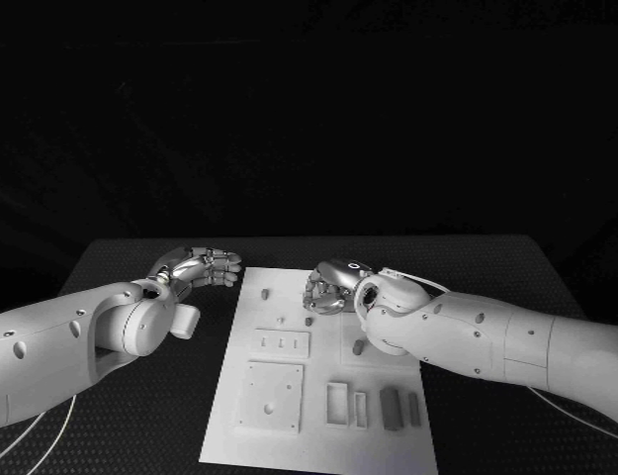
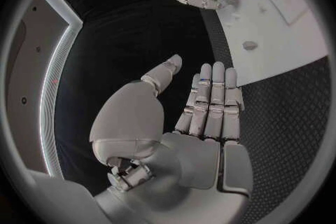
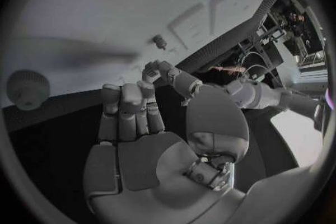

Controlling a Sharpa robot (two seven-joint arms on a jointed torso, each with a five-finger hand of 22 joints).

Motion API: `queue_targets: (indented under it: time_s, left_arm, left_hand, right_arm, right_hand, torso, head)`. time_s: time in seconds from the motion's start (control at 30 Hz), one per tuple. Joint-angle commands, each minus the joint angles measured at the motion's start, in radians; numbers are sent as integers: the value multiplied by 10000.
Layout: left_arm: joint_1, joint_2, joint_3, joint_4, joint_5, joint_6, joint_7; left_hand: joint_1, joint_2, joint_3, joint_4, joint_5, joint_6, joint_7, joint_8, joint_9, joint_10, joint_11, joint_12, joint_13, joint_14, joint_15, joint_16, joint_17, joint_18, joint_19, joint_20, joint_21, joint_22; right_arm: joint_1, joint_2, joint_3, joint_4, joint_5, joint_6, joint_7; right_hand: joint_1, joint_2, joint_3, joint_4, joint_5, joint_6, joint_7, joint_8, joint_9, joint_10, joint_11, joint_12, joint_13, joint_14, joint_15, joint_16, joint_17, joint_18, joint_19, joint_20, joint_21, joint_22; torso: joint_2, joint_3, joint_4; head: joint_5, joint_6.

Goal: Assemble the parts on the task board

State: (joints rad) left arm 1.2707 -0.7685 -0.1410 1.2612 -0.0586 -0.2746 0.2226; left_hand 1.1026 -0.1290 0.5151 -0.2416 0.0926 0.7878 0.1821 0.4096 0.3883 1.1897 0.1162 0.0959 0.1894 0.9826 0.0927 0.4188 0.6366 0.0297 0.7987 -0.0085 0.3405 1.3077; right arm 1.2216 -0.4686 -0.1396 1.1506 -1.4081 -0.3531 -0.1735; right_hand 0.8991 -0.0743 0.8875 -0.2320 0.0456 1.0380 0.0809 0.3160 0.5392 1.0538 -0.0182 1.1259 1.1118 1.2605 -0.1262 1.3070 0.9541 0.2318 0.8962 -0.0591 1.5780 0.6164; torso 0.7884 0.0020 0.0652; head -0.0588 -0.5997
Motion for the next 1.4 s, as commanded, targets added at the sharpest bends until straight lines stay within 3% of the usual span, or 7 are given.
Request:
queue_targets:
  time_s: [0.03, 0.2, 0.5, 0.53, 0.83, 1.07, 1.4]
  left_arm:
    - [11, 1, 6, 42, -43, 125, 32]
    - [11, -8, 2, 49, -47, 125, 21]
    - [10, 17, -1, 21, -48, 150, 5]
    - [10, 17, -1, 20, -48, 149, 4]
    - [9, 38, -2, 10, -49, 181, -10]
    - [9, 36, -4, -5, -49, 193, -23]
    - [9, 37, -5, -14, -49, 216, -41]
  left_hand:
    - [-110, -25, 28, -43, -3, -32, 54, -34, 13, -44, 51, -55, 10, 26, 4, 42, 15, 136, -64, 10, 37, 217]
    - [-113, -30, 28, -41, -4, -35, 56, -37, 14, -45, 52, -58, 12, 24, 5, 41, 15, 135, -66, 11, 38, 217]
    - [-121, -32, 28, -34, -5, -45, 60, -44, 15, -51, 56, -65, 13, 19, 8, 38, 14, 133, -69, 13, 37, 216]
    - [-122, -33, 28, -33, -5, -47, 61, -45, 15, -52, 57, -66, 14, 18, 8, 37, 14, 133, -70, 14, 37, 216]
    - [-142, -40, 38, -11, -7, -92, 80, -78, 18, -64, 65, -88, 24, 4, 15, 28, 13, 131, -84, 19, 37, 215]
    - [-164, -46, 43, 14, -11, -138, 100, -109, 21, -72, 71, -108, 34, -2, 18, 24, 14, 130, -94, 23, 39, 214]
    - [-180, -54, 47, 31, -14, -160, 110, -125, 27, -81, 75, -122, 41, -10, 22, 20, 14, 130, -103, 26, 39, 213]
  right_arm:
    - [50, -153, 36, -31, 1840, 688, 32]
    - [164, -300, 115, -413, 3047, 1575, -278]
    - [240, -269, 185, -1261, 4639, 2848, -1124]
    - [241, -261, 185, -1300, 4776, 2923, -1204]
    - [277, -198, 189, -1493, 5330, 3217, -1493]
    - [288, -191, 190, -1542, 5666, 3434, -1637]
    - [291, -266, 190, -1055, 5014, 3787, -1661]
  right_hand:
    - [-75, 161, 218, 178, 31, -6, 112, -25, 138, -112, 6, 51, -29, -32, 25, -76, 13, 300, -16, 22, 17, 12]
    - [-200, 323, 243, 163, 32, -143, 154, -86, 146, -235, 44, 103, -91, -96, 55, -111, 33, 300, -74, 42, -3, 28]
    - [-207, 348, 255, 156, 32, -164, 160, -95, 147, -256, 48, 111, -100, -111, 57, -117, 38, 300, -85, 46, -6, 30]
    - [-267, 476, 275, 246, 29, -311, 187, -178, 116, -307, 83, 91, -113, -147, 77, -136, 37, 300, -106, 58, -28, 22]
    - [-666, 763, 789, 608, 32, -879, 420, -447, 87, -740, 298, 220, -250, -380, 292, -139, 163, 300, -316, 193, -61, 84]
    - [-881, 768, 1100, 749, 30, -1014, 477, -482, 131, -896, 354, 365, -345, -411, 346, -117, 224, 300, -334, 235, -26, 137]
    - [-1174, 849, 1380, 763, 30, -1291, 566, -596, 137, -1068, 439, 486, -492, -479, 428, -121, 277, 300, -392, 271, -29, 177]
  torso:
    - [3, 8, -24]
    - [10, 21, -25]
    - [15, 11, 14]
    - [11, 6, 15]
    - [3, -13, 38]
    - [7, -11, 31]
    - [1, -12, 22]
  head:
    - [-12, 51]
    - [-51, 105]
    - [-105, 96]
    - [-107, 91]
    - [-138, 68]
    - [-133, 40]
    - [-121, 0]
